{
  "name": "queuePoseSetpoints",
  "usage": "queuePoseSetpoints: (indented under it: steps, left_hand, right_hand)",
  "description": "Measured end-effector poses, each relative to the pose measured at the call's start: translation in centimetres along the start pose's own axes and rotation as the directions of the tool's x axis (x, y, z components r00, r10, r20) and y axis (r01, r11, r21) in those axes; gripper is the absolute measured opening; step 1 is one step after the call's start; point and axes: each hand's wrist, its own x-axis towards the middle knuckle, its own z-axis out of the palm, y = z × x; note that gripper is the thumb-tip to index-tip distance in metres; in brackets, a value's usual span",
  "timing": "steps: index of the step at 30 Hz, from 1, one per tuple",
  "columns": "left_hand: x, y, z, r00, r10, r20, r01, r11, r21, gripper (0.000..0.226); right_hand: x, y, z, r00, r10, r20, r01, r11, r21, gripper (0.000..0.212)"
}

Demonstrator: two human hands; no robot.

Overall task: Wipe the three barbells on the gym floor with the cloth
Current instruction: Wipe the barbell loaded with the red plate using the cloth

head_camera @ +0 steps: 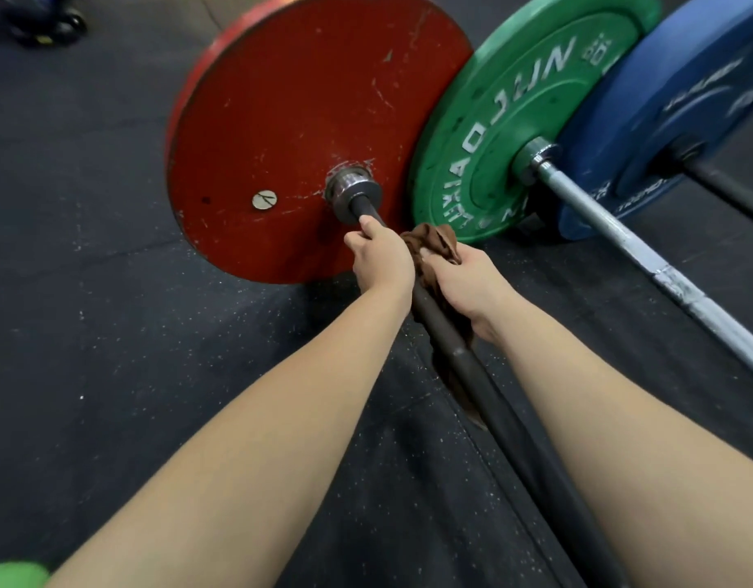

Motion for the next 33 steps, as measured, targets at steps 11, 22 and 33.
queuePoseSetpoints:
  steps: [11,22,33]
  left_hand:
    - [-0.5,0.2,0.1,0.998,0.023,-0.064,-0.018,0.996,0.082,0.054]
    - [-2.9,-0.3,0.1,0.992,0.031,-0.122,-0.011,0.988,0.157,0.058]
    - [-9.9,-3.7,0.4,0.981,0.053,-0.187,-0.009,0.973,0.231,0.052]
  right_hand:
    - [-3.1,1.7,-2.3,0.998,-0.047,0.039,0.047,0.999,-0.01,0.02]
    - [-1.0,1.4,-1.9,0.993,-0.074,0.087,0.068,0.995,0.071,0.016]
    - [-6.3,2.9,-5.2,0.988,0.018,0.151,-0.02,1.0,0.015,0.02]
